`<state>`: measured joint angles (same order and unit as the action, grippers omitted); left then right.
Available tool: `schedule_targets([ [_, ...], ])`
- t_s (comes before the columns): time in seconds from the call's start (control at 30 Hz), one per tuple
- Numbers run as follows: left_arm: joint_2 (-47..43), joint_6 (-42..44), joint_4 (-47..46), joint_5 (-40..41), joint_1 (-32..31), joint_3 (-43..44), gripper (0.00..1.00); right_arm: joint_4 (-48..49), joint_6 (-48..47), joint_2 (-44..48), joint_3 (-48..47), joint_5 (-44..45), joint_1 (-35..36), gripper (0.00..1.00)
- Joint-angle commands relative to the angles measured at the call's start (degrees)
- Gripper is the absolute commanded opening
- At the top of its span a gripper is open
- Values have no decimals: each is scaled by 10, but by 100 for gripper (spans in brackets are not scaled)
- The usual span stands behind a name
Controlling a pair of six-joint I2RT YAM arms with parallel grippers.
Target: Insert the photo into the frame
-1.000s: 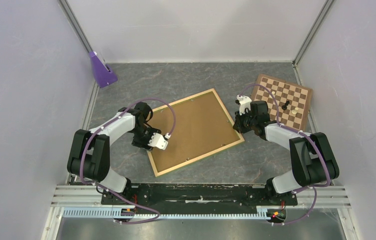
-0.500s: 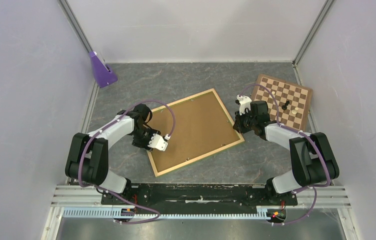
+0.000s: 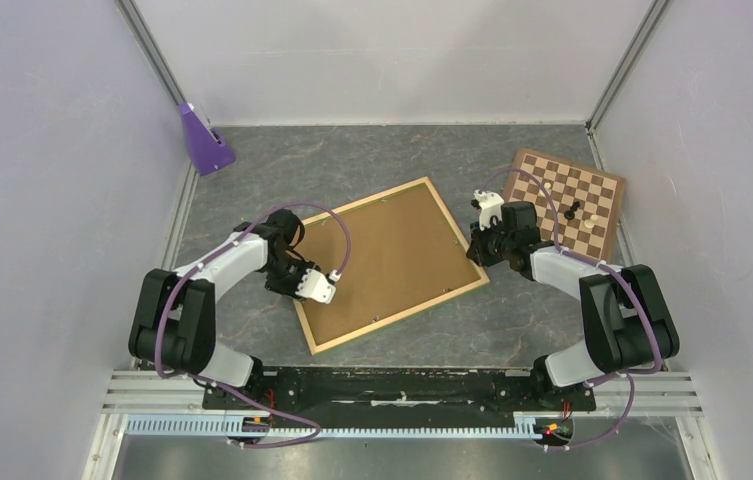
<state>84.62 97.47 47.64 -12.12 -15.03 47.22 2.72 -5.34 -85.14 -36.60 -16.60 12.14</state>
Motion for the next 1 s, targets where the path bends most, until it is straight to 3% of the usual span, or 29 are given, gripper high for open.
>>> schedule_targets([
  [0.0, -13, 11, 22, -8, -2, -11, 45, 3, -2, -7, -4, -9, 0, 14],
  [0.5, -15, -8, -10, 14, -2, -28, 23, 3, -1, -5, -3, -8, 0, 13],
  [0.97, 23, -83, 0, 0, -2, -7, 2, 6, 1, 6, 2, -5, 1, 13],
])
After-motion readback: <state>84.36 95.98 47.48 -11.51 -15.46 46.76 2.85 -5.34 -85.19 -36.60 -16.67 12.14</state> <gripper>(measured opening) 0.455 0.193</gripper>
